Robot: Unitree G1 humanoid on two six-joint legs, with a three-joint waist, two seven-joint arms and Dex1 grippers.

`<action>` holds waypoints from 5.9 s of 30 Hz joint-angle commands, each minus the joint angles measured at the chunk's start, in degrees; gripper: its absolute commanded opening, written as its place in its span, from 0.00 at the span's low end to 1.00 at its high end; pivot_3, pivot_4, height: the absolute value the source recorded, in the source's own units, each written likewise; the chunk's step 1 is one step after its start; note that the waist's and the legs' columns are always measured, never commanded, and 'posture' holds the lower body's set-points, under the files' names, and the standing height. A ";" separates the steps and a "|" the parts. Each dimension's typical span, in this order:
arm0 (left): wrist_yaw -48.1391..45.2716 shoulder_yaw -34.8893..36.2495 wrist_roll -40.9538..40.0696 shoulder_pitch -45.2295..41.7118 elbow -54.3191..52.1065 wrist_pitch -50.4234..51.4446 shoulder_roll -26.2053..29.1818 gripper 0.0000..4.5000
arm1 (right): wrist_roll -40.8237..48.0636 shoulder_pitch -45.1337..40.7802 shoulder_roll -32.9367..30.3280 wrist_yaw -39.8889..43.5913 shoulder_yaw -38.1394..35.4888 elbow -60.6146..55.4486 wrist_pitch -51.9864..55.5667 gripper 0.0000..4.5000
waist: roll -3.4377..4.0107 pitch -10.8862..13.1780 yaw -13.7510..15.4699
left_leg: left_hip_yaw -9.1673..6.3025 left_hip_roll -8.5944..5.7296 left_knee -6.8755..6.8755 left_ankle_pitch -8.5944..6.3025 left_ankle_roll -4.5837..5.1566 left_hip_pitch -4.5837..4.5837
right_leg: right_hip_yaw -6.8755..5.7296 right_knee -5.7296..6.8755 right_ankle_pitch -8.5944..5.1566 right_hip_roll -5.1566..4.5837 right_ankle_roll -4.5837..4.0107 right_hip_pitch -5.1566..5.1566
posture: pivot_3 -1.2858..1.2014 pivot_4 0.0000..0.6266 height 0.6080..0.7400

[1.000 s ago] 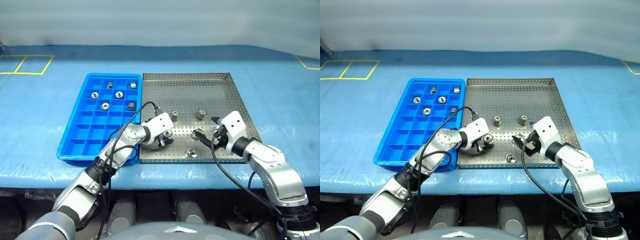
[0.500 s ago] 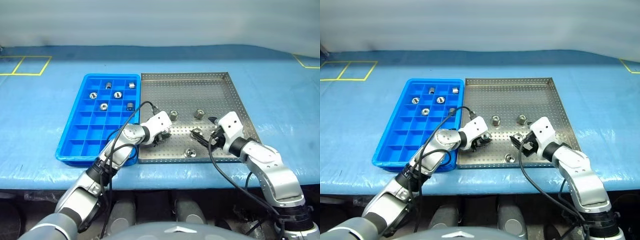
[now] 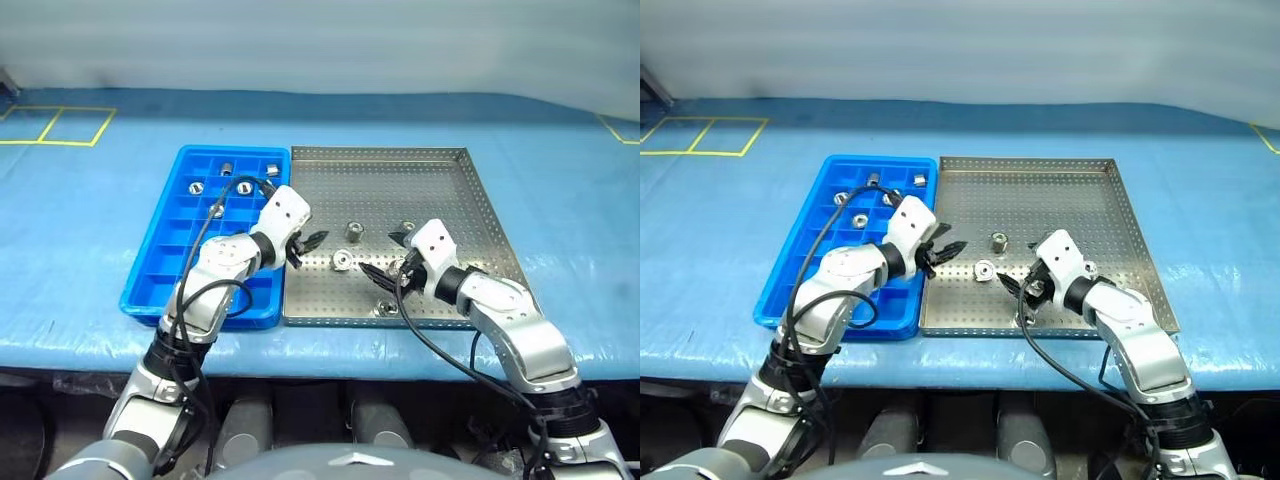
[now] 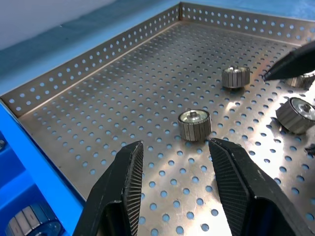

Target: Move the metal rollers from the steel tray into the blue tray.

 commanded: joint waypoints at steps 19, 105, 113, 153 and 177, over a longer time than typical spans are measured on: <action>-0.91 -11.33 6.93 -8.55 19.56 -5.78 -4.86 0.96 | 0.78 6.64 -0.67 -1.74 -4.24 -8.52 0.11 1.00 | 0.01 0.00 -1.56 | 0.02 0.00 0.01 0.00 0.00 0.00 | 0.04 0.02 0.00 0.01 0.00 -0.03 | 0.50 0.24 1.00; 7.12 -1.54 5.89 -17.15 36.80 -19.93 -10.92 0.91 | -0.20 10.35 -1.19 -1.53 -2.02 -13.14 0.26 1.00 | -0.11 0.05 -2.24 | -0.01 -0.12 0.02 0.13 0.04 -0.03 | 0.02 -0.03 0.07 -0.11 0.08 0.01 | 0.47 0.24 1.00; 8.38 -0.29 7.32 -21.73 51.12 -24.29 -14.17 0.91 | -0.27 12.75 -1.25 -3.41 -2.59 -15.50 0.79 1.00 | -0.12 0.06 -4.19 | -0.01 -0.13 -0.02 0.13 0.04 -0.04 | 0.05 -0.01 0.07 -0.10 0.09 -0.03 | 0.46 0.24 1.00; 17.89 24.01 -0.27 9.39 -25.28 20.42 2.33 0.38 | 0.46 -0.64 2.86 3.89 5.61 -1.87 -2.30 1.00 | -0.17 0.09 -1.73 | -0.10 0.00 -0.19 0.14 0.05 0.08 | 0.00 0.10 0.03 0.03 0.02 -0.04 | 0.60 0.24 1.00; 26.27 27.59 2.23 24.54 -36.45 31.08 2.48 0.38 | -0.18 -10.68 4.59 12.83 10.51 6.97 -5.68 1.00 | -0.35 0.19 9.32 | -0.20 -0.03 -0.18 0.14 0.00 -0.02 | -0.22 -0.01 -0.03 -0.08 -0.09 -0.07 | 0.66 0.24 1.00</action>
